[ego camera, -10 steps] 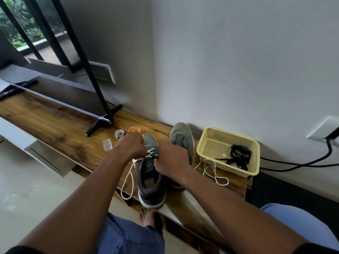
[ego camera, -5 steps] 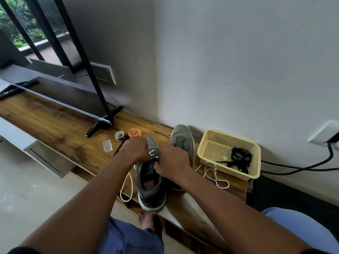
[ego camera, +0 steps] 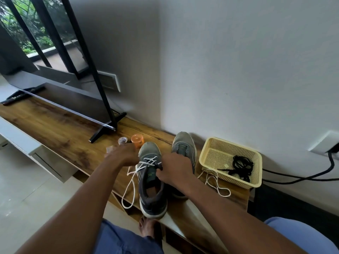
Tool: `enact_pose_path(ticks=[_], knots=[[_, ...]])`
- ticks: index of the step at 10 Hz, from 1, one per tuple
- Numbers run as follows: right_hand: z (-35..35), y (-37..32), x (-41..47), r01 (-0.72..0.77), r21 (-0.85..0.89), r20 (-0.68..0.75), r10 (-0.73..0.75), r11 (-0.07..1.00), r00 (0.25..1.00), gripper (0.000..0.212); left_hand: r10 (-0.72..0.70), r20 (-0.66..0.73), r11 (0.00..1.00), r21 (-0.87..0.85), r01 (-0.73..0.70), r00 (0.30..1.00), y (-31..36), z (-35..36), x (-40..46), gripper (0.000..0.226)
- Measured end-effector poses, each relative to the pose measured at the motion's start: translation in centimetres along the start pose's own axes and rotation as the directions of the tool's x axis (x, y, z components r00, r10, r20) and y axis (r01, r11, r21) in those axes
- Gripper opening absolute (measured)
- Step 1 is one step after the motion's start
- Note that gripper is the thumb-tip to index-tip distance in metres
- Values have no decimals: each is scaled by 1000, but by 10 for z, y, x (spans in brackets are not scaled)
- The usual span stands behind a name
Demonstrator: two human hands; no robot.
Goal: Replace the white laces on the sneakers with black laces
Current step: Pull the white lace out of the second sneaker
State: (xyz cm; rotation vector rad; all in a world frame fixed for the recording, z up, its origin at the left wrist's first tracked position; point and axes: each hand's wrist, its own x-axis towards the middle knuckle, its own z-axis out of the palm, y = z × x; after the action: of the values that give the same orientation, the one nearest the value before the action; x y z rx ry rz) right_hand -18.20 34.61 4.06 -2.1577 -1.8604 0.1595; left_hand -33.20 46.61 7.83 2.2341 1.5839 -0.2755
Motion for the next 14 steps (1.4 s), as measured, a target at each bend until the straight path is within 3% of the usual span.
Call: enact_pose_path(ticks=[1, 2, 3, 4, 7, 8, 11, 14], knots=[[3, 4, -2, -10, 11, -29, 11, 1000, 1000, 40, 139, 80, 990, -49, -136, 987, 13, 12, 5, 21], [6, 3, -2, -21, 29, -50, 23, 999, 998, 38, 154, 1, 984, 92, -154, 988, 23, 20, 5, 20], [7, 3, -2, -41, 39, -51, 43, 998, 998, 46, 147, -116, 984, 117, -133, 982, 25, 23, 7, 18], [7, 3, -2, -55, 49, -36, 57, 997, 998, 44, 135, -103, 989, 80, -127, 985, 24, 21, 8, 14], [7, -4, -3, -40, 52, -1, 40, 998, 999, 16, -52, 95, 971, -229, 73, 994, 15, 9, 11, 12], [10, -7, -4, -40, 62, 6, 40, 997, 999, 12, -47, 126, 966, -247, 77, 991, 17, 11, 14, 14], [14, -7, -4, -50, 100, 30, 47, 994, 998, 10, 99, 264, 993, -90, -78, 959, 22, 7, 2, 18], [11, -8, -5, -74, 173, 44, 67, 982, 997, 3, 148, 277, 982, -152, -109, 949, 17, 7, 2, 20]])
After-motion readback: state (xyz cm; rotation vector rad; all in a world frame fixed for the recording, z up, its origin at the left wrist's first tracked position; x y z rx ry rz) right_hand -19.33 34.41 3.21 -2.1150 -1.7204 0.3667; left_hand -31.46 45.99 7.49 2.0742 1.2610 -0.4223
